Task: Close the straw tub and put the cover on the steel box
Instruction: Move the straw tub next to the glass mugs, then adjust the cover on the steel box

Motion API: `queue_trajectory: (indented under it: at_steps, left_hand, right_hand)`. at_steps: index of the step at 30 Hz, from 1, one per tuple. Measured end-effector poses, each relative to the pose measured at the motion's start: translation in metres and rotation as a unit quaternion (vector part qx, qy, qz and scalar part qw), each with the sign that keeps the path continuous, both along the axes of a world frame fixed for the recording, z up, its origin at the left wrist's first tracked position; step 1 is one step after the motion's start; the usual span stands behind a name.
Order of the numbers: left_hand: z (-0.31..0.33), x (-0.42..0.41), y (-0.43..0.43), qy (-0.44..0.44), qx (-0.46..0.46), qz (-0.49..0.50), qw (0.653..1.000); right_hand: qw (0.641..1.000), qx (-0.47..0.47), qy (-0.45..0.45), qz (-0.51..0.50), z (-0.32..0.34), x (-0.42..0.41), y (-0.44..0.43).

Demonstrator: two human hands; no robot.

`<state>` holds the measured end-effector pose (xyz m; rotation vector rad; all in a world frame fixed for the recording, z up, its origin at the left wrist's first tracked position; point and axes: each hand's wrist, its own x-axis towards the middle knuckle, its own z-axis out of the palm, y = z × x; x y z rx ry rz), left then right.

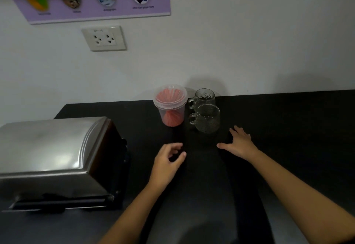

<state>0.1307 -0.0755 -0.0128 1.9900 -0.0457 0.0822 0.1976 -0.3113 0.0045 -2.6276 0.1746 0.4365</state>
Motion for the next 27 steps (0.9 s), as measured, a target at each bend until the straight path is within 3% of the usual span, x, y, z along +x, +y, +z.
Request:
queue_trajectory:
  at_steps: [4, 15, 20, 27]
  left_hand:
    - [0.008, -0.038, 0.018, 0.007, 0.059, -0.092, 0.994]
    - [0.020, -0.136, 0.075, 0.021, 0.037, -0.068, 0.997]
    - [0.029, -0.176, 0.114, 0.000, 0.040, 0.003, 0.999]
    - [0.050, -0.203, 0.217, -0.135, 0.044, 0.207, 0.968]
  right_hand:
    - [0.990, 0.110, -0.072, -0.058, 0.001, -0.038, 0.019]
    - [0.978, 0.162, -0.057, 0.120, 0.010, -0.095, 0.116]
    - [0.966, 0.195, -0.042, 0.167, 0.011, -0.107, 0.165]
    - [0.933, 0.319, -0.029, 0.161, 0.020, -0.127, 0.208]
